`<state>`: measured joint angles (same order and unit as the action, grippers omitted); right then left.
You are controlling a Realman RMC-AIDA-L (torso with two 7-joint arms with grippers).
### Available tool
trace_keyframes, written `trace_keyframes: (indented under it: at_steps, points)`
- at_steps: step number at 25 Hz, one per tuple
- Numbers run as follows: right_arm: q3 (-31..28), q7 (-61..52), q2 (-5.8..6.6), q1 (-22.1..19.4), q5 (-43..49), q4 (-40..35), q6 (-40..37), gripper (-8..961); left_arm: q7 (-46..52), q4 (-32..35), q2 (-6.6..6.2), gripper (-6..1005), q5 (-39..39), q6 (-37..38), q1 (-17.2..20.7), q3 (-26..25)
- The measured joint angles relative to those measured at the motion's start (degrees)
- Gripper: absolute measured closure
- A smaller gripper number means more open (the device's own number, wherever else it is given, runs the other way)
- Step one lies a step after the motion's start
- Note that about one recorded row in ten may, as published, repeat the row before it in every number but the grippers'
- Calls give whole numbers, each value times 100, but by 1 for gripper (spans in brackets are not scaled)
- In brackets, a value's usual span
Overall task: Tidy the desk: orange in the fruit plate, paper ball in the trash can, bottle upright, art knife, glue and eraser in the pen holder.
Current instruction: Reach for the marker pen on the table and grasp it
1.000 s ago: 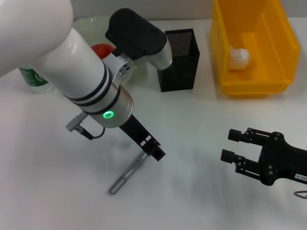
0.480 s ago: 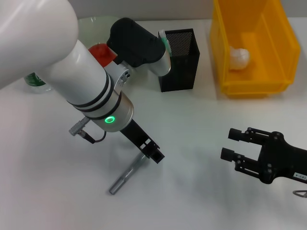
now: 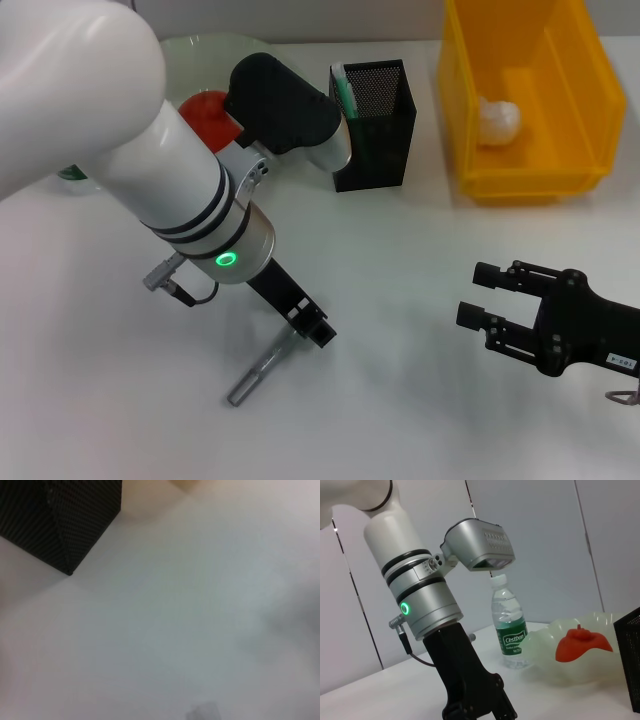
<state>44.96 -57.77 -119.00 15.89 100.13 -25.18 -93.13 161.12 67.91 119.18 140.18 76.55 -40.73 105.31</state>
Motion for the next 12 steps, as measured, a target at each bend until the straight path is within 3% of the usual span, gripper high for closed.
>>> trace_keyframes:
  at_steps: [12]
  points:
    - [-5, -20, 0, -21, 7, 6, 0, 380, -90, -2, 0, 513, 0, -37, -8, 76]
